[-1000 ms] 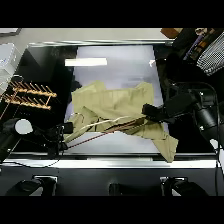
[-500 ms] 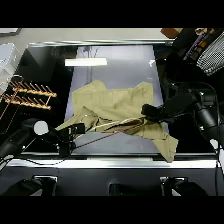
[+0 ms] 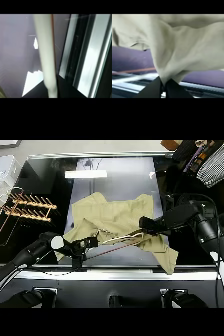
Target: Fold the clothes and pants, and hang the long-sleeved shirts on hangers.
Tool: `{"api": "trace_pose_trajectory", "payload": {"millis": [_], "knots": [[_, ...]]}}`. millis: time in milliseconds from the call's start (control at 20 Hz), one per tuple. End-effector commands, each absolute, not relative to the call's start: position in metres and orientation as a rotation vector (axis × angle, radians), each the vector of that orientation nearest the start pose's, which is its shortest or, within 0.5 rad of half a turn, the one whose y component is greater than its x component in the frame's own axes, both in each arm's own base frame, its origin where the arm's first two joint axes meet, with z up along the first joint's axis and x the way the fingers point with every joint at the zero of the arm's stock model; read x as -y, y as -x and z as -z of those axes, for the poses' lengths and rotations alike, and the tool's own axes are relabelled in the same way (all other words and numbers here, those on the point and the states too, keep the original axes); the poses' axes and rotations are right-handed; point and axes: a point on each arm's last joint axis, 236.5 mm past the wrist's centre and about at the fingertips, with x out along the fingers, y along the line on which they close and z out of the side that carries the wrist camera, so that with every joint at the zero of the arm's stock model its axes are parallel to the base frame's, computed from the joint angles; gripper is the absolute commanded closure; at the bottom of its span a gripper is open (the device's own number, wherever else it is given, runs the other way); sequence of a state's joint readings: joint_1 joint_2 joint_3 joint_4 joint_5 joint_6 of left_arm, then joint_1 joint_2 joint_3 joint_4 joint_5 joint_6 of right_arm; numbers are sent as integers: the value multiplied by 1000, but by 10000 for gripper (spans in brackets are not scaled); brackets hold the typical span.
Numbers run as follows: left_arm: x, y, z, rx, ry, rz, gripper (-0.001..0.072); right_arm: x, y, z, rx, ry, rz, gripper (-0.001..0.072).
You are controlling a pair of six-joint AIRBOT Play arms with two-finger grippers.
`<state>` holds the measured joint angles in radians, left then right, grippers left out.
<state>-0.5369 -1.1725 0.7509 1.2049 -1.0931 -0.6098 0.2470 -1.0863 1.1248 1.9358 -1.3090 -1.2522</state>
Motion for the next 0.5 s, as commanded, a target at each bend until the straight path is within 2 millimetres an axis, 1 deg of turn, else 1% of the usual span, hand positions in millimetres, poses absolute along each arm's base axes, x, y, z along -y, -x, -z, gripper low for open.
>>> {"api": "trace_pose_trajectory", "payload": {"millis": [0, 150, 300, 450], "knots": [[225, -221, 77, -1166, -691, 1174, 685, -171, -295, -81, -1350, -418, -319, 684], [228, -228, 79, -1161, -679, 1155, 684, -168, -290, -97, -1306, -418, -327, 684], [231, -234, 78, -1141, -679, 1148, 684, -167, -278, -104, -1312, -411, -338, 684], [244, -239, 73, -1118, -695, 1166, 684, -171, -273, -116, -1287, -431, -368, 684]]}}
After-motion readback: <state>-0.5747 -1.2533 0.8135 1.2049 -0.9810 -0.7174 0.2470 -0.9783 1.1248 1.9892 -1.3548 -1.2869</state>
